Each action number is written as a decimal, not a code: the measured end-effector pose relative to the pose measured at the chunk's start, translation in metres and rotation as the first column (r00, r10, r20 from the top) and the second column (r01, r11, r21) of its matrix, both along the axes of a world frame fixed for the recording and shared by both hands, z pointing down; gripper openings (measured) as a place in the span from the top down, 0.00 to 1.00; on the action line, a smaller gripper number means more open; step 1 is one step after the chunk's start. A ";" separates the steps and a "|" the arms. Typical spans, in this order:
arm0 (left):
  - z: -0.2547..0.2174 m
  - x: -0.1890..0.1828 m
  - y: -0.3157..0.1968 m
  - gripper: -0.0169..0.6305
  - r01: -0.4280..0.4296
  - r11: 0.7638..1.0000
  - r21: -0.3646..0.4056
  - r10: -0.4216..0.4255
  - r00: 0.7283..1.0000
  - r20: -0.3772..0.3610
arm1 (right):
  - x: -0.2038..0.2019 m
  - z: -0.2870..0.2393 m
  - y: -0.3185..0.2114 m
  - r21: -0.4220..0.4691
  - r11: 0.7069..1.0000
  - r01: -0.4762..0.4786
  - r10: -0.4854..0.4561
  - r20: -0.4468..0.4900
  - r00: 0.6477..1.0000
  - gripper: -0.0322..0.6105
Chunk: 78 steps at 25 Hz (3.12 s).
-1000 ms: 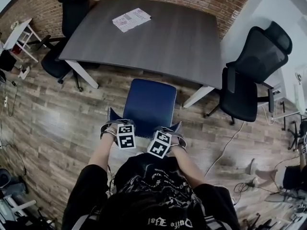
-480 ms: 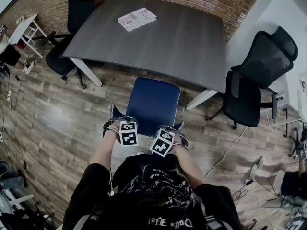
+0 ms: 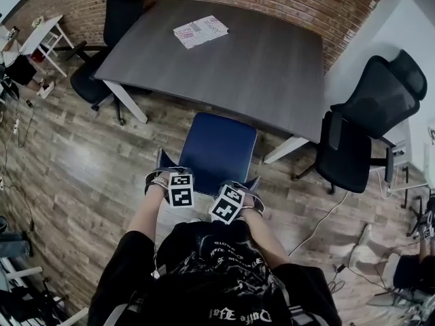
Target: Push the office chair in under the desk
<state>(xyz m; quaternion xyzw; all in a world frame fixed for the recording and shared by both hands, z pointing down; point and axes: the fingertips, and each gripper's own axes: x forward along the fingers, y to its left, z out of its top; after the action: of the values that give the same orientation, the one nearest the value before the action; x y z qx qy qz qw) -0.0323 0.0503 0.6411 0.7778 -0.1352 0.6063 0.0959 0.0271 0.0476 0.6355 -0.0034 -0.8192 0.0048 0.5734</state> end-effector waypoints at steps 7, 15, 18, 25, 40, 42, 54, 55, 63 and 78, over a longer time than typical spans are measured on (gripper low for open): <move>-0.003 0.002 -0.012 0.82 0.022 1.000 -0.002 -0.022 1.000 0.000 | 0.002 -0.002 -0.012 -0.006 1.000 0.012 -0.012 -0.004 1.000 0.81; -0.005 0.001 -0.026 0.81 0.031 0.999 -0.010 -0.031 1.000 0.000 | 0.001 -0.005 -0.027 -0.010 1.000 0.016 -0.016 0.002 1.000 0.81; -0.006 -0.003 -0.030 0.81 0.029 1.000 -0.006 -0.029 1.000 0.004 | -0.003 -0.006 -0.030 -0.008 1.000 0.015 -0.015 0.005 1.000 0.81; -0.004 -0.002 -0.033 0.81 0.018 1.000 -0.026 -0.018 1.000 -0.003 | -0.002 -0.004 -0.034 -0.015 1.000 0.015 -0.015 -0.001 1.000 0.81; -0.005 -0.015 -0.061 0.81 -0.006 1.000 -0.025 0.006 1.000 -0.007 | -0.015 -0.004 -0.061 -0.013 1.000 0.004 -0.004 -0.004 1.000 0.81; -0.004 -0.017 -0.064 0.81 -0.009 1.000 -0.024 0.009 1.000 -0.004 | -0.017 -0.004 -0.064 -0.012 1.000 0.001 -0.001 -0.004 1.000 0.81; 0.001 -0.023 -0.066 0.80 -0.046 0.998 -0.044 0.045 0.999 -0.004 | -0.022 0.001 -0.066 -0.020 1.000 -0.009 0.009 -0.012 1.000 0.80; 0.001 -0.023 -0.067 0.80 -0.049 0.998 -0.044 0.048 0.999 -0.005 | -0.023 0.001 -0.067 -0.019 1.000 -0.011 0.010 -0.013 1.000 0.80; 0.003 -0.032 -0.079 0.80 -0.070 0.997 -0.040 0.070 0.998 -0.003 | -0.031 0.003 -0.079 -0.020 1.000 -0.020 0.019 -0.018 1.000 0.80; 0.005 -0.039 -0.103 0.80 -0.114 0.991 -0.069 0.114 0.993 -0.003 | -0.038 0.005 -0.103 -0.034 0.999 -0.030 0.029 -0.028 0.999 0.80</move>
<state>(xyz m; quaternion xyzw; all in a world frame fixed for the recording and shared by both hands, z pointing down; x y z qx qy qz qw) -0.0709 -0.0526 0.6465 0.7802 -0.0695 0.6155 0.0877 -0.0109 -0.0550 0.6408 -0.0012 -0.8109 0.0273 0.5845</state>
